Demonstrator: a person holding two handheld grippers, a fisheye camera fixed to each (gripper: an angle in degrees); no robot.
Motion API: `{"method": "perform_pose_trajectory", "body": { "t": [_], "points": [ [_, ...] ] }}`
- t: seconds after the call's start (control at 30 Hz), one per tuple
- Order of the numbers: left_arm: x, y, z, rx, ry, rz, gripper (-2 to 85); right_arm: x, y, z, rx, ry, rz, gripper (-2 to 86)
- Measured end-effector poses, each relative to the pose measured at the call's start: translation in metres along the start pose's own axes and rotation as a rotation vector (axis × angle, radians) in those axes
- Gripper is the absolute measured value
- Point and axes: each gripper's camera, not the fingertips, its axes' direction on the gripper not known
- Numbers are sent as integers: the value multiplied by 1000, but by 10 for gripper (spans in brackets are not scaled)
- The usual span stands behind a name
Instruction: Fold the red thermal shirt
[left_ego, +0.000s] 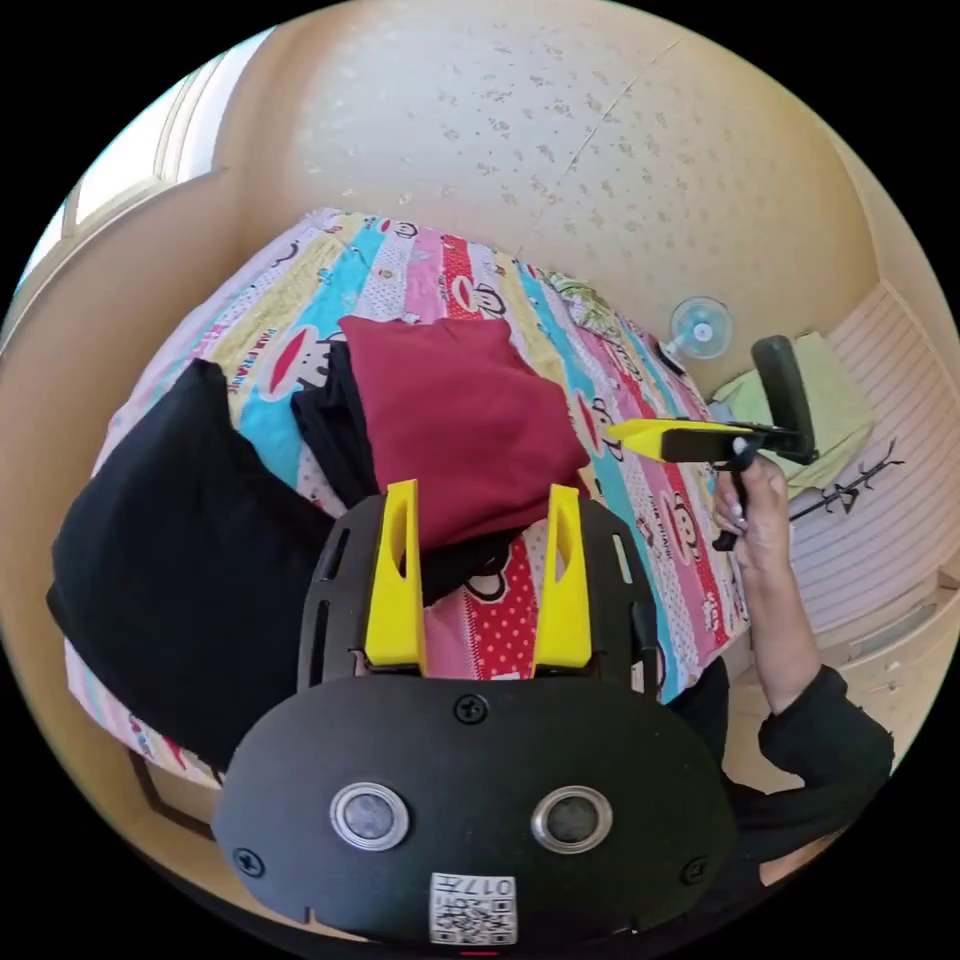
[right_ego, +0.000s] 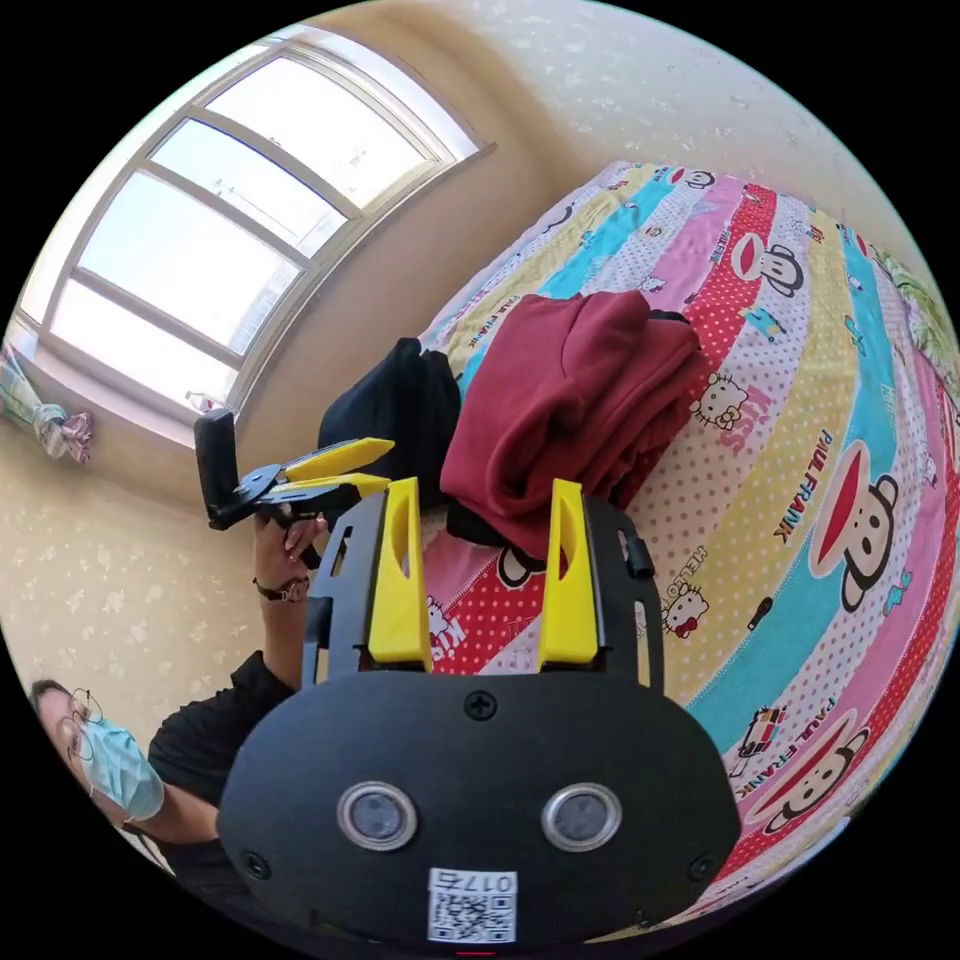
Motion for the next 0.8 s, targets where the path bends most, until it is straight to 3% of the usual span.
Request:
{"method": "perform_pose_trajectory", "body": {
  "t": [0.13, 0.23, 0.3, 0.37, 0.47, 0.57, 0.6, 0.63, 0.7, 0.77, 0.8],
  "points": [
    [0, 14, 2, 72, -26, 3, 132, 7, -15, 52, -71, 7, 8, 83],
    [-10, 42, -28, 186, -39, -25, 129, -8, 3, 37, 62, 48, -53, 46],
    [-16, 49, -47, 208, -51, -25, 123, -16, 14, 18, 121, -28, -94, 39],
    [-23, 47, -62, 158, -102, -39, 124, -26, 27, -9, 173, -142, -118, 33],
    [-37, 42, -78, 79, -106, -88, 167, -49, 54, -56, 273, -156, -163, 29],
    [-40, 39, -62, 7, 117, -96, 160, -86, 97, -105, 361, -70, -258, 26],
    [-35, 37, -40, -50, 347, -80, 125, -92, 107, -113, 376, -52, -269, 25],
    [-21, 38, -15, -82, 689, -27, 67, -102, 125, -130, 406, -3, -268, 25],
    [10, 43, 16, -71, 1108, -5, 4, -114, 154, -155, 466, 154, -226, 23],
    [51, 46, 31, -136, 1099, 29, -4, -118, 186, -190, 530, 358, -161, 22],
    [80, 47, 30, -177, 939, 90, -7, -117, 193, -200, 535, 368, -147, 21]
  ]
}}
